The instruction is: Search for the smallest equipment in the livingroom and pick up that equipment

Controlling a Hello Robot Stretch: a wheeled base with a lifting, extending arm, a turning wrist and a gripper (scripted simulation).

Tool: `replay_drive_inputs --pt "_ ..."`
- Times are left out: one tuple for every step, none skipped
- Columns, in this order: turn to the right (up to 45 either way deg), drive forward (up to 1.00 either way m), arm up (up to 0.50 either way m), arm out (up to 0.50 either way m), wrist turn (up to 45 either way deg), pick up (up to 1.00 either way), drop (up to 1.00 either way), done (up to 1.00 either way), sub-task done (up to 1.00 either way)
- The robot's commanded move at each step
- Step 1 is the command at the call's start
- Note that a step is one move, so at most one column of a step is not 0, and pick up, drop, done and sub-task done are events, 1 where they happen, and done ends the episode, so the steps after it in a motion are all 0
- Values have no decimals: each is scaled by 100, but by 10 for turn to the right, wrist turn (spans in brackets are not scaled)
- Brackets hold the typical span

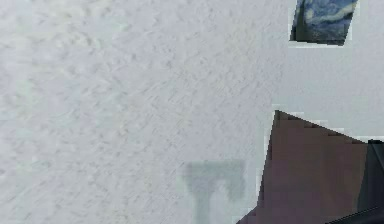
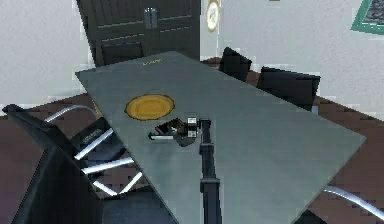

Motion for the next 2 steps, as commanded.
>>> replay_drive_inputs --pt "0 0 0 0 0 100 0 0 0" --pt "0 0 10 0 0 0 0 0 0"
